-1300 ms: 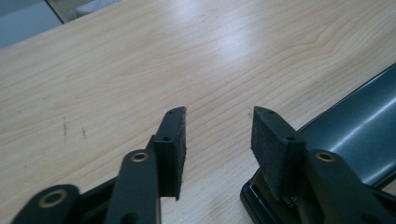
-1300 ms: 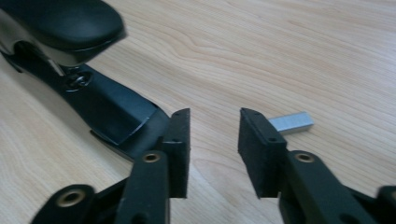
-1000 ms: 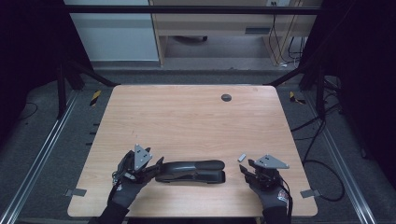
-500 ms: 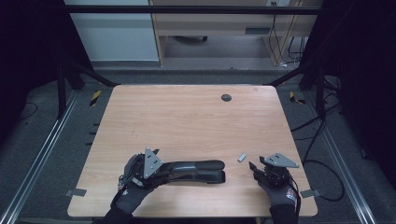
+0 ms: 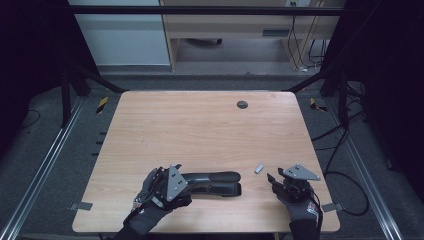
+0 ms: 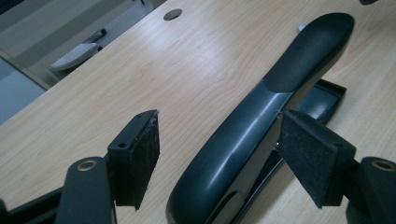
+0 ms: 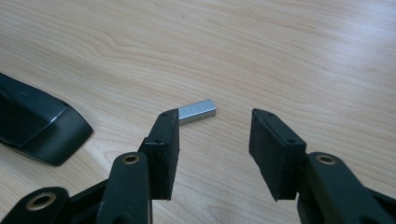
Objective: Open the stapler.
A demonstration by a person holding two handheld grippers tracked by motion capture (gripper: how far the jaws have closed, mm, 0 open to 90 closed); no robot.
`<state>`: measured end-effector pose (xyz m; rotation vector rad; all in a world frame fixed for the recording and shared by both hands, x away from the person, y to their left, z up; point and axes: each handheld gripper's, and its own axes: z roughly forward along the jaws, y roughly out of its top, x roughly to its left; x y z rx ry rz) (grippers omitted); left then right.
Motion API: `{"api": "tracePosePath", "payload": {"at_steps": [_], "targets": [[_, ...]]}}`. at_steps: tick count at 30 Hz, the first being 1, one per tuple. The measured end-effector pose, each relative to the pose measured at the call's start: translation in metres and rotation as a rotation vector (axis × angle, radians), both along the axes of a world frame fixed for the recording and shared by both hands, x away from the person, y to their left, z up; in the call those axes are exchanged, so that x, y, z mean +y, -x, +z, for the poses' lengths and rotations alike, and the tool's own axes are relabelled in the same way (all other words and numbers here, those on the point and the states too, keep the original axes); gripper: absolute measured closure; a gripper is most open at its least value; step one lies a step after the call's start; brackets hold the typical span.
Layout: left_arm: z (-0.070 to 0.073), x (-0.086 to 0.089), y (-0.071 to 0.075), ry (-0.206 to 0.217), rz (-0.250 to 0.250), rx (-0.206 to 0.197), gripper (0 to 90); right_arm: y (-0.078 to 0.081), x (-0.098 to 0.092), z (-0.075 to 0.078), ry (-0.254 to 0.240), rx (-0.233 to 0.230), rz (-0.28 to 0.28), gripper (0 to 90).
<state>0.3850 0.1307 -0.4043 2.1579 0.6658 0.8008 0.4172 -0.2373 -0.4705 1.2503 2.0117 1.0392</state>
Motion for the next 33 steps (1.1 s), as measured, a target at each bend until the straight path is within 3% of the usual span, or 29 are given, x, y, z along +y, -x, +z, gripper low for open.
{"api": "tracePosePath", "payload": {"at_steps": [9,16,33], "targets": [[-0.002,-0.012,0.005,-0.051,-0.047,0.002,28.2,0.000,0.001,0.000,0.002,0.000,0.006,53.3],[-0.001,-0.019,0.008,-0.066,-0.076,0.002,27.6,0.001,0.001,0.000,-0.006,0.004,0.010,56.2],[-0.002,-0.042,0.007,-0.133,-0.132,0.002,26.4,0.001,0.002,-0.001,-0.006,0.012,0.013,60.8]]}}
